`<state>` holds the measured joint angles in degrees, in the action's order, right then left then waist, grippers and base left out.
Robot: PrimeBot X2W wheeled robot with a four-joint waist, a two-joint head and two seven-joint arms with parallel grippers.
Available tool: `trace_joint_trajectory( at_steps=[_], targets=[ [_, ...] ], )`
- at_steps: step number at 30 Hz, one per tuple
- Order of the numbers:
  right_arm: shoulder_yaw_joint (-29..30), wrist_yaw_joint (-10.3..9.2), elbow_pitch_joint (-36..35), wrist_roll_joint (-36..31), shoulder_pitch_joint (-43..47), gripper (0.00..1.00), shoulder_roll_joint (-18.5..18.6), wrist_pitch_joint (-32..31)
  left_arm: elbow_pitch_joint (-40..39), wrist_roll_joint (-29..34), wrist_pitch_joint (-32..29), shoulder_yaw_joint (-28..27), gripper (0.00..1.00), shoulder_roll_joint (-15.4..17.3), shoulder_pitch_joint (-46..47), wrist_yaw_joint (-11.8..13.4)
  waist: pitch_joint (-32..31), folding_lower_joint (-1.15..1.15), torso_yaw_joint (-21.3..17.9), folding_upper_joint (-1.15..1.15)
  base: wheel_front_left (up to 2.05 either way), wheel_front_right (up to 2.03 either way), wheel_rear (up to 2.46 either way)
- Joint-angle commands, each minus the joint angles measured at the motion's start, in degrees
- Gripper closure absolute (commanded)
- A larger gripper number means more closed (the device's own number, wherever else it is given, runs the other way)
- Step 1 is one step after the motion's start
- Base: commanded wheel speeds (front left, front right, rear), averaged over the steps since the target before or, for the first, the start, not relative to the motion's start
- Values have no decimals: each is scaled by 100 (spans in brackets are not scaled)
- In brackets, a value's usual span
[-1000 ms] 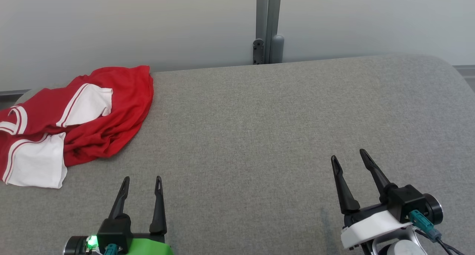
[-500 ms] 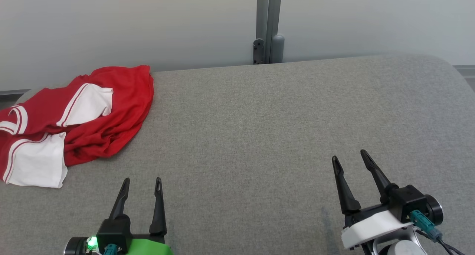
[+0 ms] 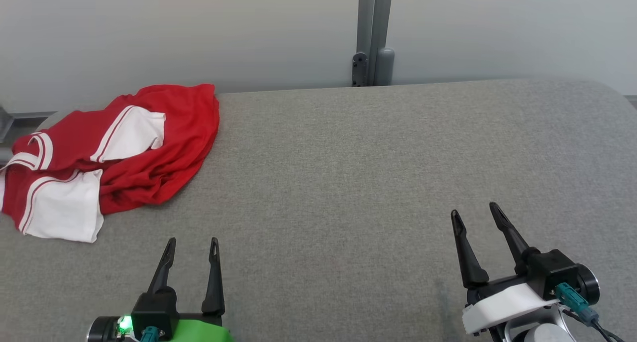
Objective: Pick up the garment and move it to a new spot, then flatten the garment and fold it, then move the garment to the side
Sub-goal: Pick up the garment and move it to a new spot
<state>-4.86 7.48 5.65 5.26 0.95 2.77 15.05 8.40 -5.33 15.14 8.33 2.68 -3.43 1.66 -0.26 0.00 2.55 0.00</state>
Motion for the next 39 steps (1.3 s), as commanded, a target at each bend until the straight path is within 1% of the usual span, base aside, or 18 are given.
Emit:
trace_joint_trajectory(
  at_steps=[1, 6, 13, 17, 20, 26, 33, 37, 39],
  targets=[
    [7, 2, -21, 25, 69, 0, 22, 20, 3, -13, 2, -31, 0, 37, 76, 0, -6, 0, 231, 0, 0, 0, 0],
    [41, 2, -62, 55, 105, 0, 20, 19, -5, -15, 2, -25, 0, 36, 102, -27, -14, 0, 851, 0, 0, 0, 0],
    [-42, 2, -100, 112, 89, 0, 19, 19, -22, -47, 2, -59, 0, 35, 62, -42, -55, 0, 1906, 0, 0, 0, 0],
    [-98, 2, -99, 136, 67, 0, 20, 19, -44, -99, 2, -90, 0, 35, 27, -42, -63, 0, 2377, 0, 0, 0, 0],
    [-146, 2, -83, 134, 58, 0, 22, 19, -65, -125, 2, -101, 0, 32, -9, -24, -63, 0, 2638, 0, 0, 0, 0],
    [-376, 1, 5, 35, -156, 0, 25, 19, -238, -247, 2, -191, 0, 29, -100, 116, 88, 0, 2751, 0, 0, 0, 0],
    [-461, 1, 77, -15, -293, 0, 24, 19, -358, -316, 2, -188, 0, 29, -190, 228, 191, 0, 2812, 0, 0, 0, 0],
    [-446, 1, 56, -20, -271, 0, 24, 19, -348, -552, 2, -202, 0, 30, -171, 225, 247, 0, 2821, 0, 0, 0, 0],
    [-396, 1, 31, -26, -259, 0, 24, 19, -317, -600, 2, -241, 0, 30, -64, 160, 286, 0, 2818, 0, 0, 0, 0]
  ],
)
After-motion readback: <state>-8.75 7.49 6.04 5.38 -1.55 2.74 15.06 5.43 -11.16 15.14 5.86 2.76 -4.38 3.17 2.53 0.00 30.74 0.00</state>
